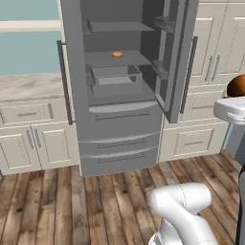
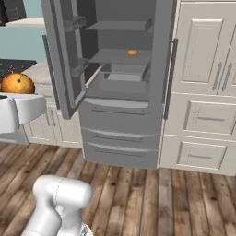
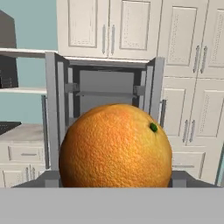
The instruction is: Pick up the kiwi and orange from the fridge and place one fruit on each plate on the dining counter.
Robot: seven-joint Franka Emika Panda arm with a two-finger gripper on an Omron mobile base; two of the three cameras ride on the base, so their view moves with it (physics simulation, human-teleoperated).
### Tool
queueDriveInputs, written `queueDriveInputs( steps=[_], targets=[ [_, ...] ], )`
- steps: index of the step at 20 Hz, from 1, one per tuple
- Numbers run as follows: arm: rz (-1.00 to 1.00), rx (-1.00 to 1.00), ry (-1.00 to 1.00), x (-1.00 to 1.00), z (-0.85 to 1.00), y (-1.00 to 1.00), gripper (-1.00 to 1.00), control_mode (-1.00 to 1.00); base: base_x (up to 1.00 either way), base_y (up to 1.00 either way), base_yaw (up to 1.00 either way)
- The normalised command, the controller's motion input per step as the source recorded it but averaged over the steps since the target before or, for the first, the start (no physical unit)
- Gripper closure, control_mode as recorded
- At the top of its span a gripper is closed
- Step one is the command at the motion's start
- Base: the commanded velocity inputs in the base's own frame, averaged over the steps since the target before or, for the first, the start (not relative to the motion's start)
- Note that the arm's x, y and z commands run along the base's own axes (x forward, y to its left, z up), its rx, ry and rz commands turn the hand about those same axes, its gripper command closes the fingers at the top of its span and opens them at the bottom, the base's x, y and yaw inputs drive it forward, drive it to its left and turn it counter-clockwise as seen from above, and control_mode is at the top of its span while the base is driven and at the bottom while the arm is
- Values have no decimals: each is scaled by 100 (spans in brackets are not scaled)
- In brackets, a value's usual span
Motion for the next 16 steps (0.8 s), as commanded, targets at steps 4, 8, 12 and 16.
queueDriveInputs(
  steps=[4, 8, 12, 16],
  targets=[
    [0, 0, 0, 0, 0, 0, 100, 100, -100, 16, 2],
    [0, 0, 0, 0, 0, 0, 100, 100, -100, 16, 3],
    [0, 0, 0, 0, 0, 0, 100, 100, -100, 18, 4],
    [0, 0, 0, 0, 0, 0, 100, 100, -100, 23, 3]
  ],
)
